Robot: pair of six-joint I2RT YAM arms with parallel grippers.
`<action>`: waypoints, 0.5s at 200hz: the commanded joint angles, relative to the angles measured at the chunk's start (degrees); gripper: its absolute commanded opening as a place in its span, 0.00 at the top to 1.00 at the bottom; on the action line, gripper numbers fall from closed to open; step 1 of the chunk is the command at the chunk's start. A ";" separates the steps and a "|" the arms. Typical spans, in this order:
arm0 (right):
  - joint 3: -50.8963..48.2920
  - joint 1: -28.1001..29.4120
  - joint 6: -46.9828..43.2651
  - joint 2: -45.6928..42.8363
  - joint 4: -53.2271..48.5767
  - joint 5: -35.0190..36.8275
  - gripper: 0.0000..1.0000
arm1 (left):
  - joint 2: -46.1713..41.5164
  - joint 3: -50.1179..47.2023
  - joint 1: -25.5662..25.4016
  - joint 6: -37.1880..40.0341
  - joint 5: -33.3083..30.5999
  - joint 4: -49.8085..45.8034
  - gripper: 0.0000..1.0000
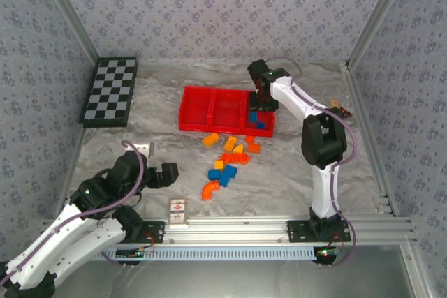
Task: Sort the legos into containers by color
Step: Place the lego in the container, then pick up the lego from the center of the table.
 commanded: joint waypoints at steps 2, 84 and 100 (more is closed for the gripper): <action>-3.78 0.80 1.96 -7.81 -0.35 1.98 0.48 | -0.61 2.36 -0.48 -0.62 -0.74 -1.38 0.00; -32.45 4.82 16.82 -26.39 12.54 -0.26 0.26 | -0.19 1.58 -0.57 -0.37 -0.56 -0.20 0.00; -33.26 5.43 17.82 -25.43 13.49 -0.30 0.26 | -0.16 1.55 -0.51 -0.28 -0.40 0.10 0.00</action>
